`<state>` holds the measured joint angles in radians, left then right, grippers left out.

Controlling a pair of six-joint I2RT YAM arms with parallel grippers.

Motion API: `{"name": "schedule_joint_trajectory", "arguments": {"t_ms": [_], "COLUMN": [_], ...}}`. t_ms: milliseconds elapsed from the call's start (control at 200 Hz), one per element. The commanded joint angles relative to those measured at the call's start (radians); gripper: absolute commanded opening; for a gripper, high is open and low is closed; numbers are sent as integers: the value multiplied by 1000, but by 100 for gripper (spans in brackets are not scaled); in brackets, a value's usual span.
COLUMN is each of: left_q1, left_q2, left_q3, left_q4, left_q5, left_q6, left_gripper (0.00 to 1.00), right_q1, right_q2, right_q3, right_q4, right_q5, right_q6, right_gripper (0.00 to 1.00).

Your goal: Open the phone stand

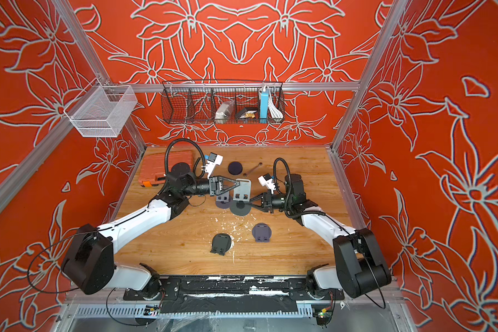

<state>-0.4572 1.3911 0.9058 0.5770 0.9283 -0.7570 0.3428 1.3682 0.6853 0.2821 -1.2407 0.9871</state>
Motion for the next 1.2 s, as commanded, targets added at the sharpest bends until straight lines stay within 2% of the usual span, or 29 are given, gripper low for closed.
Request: {"name": "schedule_joint_trajectory", "arguments": {"t_ms": [0,290,500,630,716,851,1056,1191], "left_q1": [14,-4,-26,-35,-37,-39,-51,-59], "left_q2": [-100,-2,83,144,177,229,323,392], "left_q3": [16,-33,16,64,87,113,185,225], "left_q4": [184,198,147,141,129,140,153,210], "left_q5": [-26,29,113,148,157,167,173,178], "left_q6": [130,156,155,129,130,117,104,62], "left_gripper": [0,0,0,0,0,0,0,0], "right_q1": [-12,-59,-65,-93,-146,-241,-306,-313], "right_q2": [50,74,91,92,57,-1,-51,-29], "right_q3": [-23,57,129,172,185,202,115,104], "right_q4": [-172,-227,-279,-374,-445,-535,-378,-370], "right_q5": [64,63,82,115,150,184,201,180], "right_q6": [-11,-18,-42,-119,-175,-234,-120,-117], "right_gripper": [0,0,0,0,10,12,15,18]}}
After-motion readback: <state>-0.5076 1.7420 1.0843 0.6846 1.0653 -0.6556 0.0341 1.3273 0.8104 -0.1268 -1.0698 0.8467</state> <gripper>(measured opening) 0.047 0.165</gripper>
